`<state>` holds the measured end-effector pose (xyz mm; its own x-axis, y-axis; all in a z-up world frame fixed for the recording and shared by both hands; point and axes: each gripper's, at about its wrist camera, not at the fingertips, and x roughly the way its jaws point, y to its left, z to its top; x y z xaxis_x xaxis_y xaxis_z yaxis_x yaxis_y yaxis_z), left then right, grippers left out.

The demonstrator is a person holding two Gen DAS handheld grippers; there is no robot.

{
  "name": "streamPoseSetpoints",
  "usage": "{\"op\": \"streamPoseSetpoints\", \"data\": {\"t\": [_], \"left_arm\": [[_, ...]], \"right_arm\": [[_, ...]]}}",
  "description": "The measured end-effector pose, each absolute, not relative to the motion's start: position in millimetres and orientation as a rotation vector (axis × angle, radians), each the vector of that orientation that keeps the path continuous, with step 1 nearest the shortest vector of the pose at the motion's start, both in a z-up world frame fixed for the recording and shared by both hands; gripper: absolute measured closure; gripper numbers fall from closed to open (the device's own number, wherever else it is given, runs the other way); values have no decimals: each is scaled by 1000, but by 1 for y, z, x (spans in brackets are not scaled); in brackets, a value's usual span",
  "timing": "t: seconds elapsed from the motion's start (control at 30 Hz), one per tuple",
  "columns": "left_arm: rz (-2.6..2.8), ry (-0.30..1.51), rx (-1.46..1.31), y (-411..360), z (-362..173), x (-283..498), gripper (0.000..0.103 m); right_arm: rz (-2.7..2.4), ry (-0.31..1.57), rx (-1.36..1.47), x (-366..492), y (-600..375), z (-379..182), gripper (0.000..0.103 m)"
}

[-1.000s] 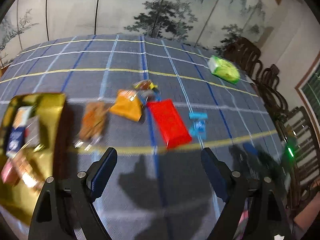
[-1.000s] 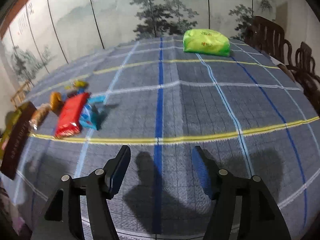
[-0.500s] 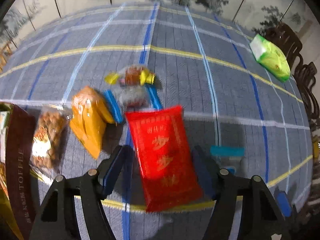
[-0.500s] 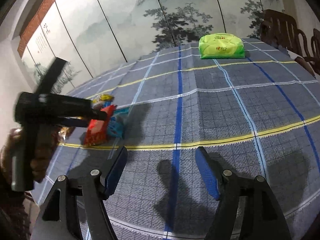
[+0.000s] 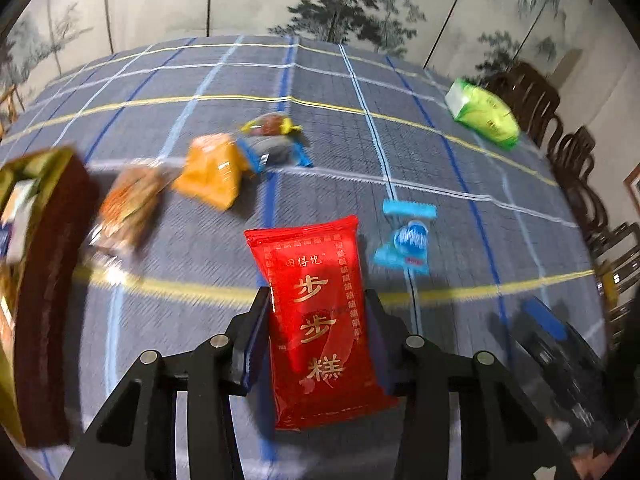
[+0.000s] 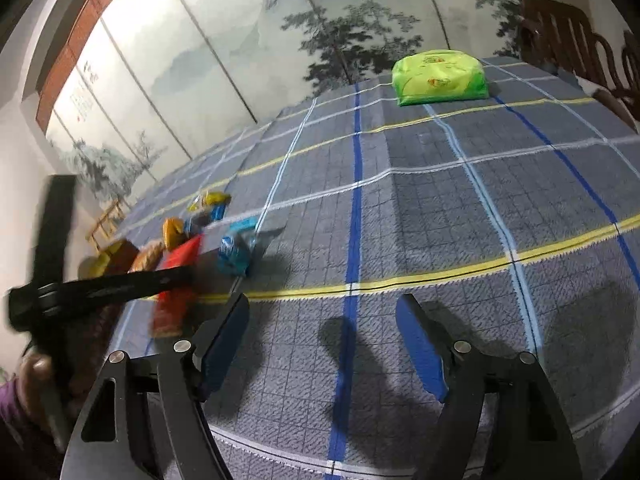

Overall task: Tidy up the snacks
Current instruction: 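Lift the red pack toward the tin with the left gripper while the right grasps the blue-wrapped candy, then lower the red pack into the tin and open the left gripper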

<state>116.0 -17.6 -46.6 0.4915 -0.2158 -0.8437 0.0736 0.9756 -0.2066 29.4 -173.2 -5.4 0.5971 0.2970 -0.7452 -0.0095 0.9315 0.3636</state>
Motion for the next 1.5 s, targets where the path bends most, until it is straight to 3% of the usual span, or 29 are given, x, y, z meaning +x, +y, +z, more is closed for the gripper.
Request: {"op": "streamPoseSetpoints", "data": {"t": [0.3,0.6,0.63,0.73,0.87,1.5], "left_arm": [[-153,1021,-258,36,-23,74,63],[-172,970,-222,44,-4,59,63],[-174,966,-221,45,-4,58,63],[-175,961,-231,50,-1,55,63],[-174,946,-234,57,4,46,63],[-56,887,-250,146,31,5,63]], "right_arm": [[270,967,254,71,-112,-12,26],[251,1000,176,110,-78,-23,27],[246,1015,157,113,-74,-26,28],[256,1018,94,118,-63,-26,69],[266,999,116,107,-66,-24,75],[229,1009,156,83,-82,-21,75]]}}
